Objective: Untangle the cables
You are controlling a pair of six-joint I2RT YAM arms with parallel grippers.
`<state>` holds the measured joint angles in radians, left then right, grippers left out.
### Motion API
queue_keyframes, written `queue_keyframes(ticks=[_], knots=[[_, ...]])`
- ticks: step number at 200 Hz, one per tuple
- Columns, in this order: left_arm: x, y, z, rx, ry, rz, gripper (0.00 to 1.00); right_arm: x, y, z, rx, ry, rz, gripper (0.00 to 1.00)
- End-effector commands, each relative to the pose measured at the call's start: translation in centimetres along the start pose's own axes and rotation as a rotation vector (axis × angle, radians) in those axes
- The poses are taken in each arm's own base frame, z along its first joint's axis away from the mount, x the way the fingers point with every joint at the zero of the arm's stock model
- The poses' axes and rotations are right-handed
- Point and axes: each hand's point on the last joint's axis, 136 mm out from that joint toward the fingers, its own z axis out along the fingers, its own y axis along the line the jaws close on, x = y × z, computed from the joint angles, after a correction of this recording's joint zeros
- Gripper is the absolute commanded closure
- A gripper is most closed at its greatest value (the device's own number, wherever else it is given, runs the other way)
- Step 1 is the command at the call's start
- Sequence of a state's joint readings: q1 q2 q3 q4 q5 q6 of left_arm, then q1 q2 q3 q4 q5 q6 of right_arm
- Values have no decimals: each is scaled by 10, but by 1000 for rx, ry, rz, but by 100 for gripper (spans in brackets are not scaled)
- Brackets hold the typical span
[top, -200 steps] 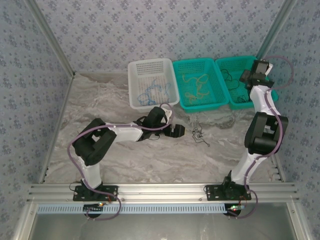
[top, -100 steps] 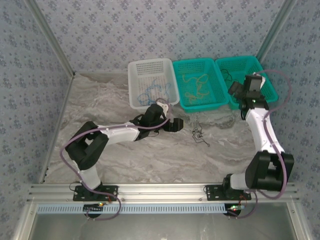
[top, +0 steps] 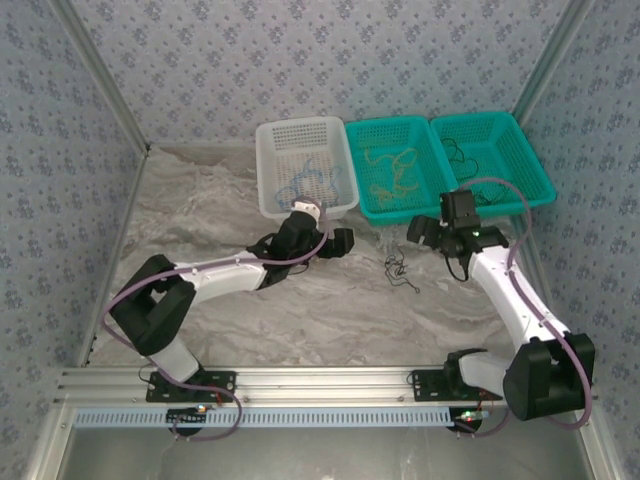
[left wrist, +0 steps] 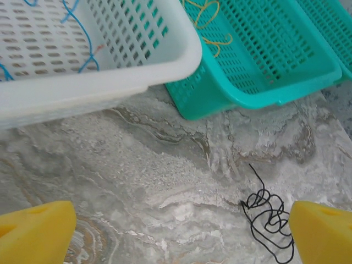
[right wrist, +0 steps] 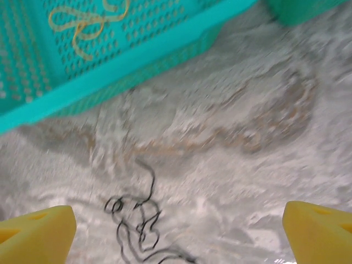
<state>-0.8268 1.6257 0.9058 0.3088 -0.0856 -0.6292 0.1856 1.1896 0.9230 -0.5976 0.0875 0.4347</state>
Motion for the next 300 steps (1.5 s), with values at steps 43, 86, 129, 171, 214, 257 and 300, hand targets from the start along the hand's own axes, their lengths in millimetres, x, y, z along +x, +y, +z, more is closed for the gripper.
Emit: queue_keyframes(ticks=[43,86,129,171,214,257,300], knots=[[-16,1,-11,-2,-111,-5,0,65,37,32,-104,197,-39,7],[-11,1,-7,-1,-78,0,1,75,43,48,-121,228,-11,28],[-7,3,-3,-20,-51,3,1,86,36,63,-70,269,-52,39],[-5,0,0,-3,-38,-11,1,92,36,83,-43,288,-80,55],[0,-3,0,25,-12,-14,1,90,31,93,29,251,-130,96],[5,-15,-1,217,86,-88,1,74,74,52,-223,50,-247,100],[0,-41,-21,432,107,-57,1,66,117,-7,-569,-89,-322,100]])
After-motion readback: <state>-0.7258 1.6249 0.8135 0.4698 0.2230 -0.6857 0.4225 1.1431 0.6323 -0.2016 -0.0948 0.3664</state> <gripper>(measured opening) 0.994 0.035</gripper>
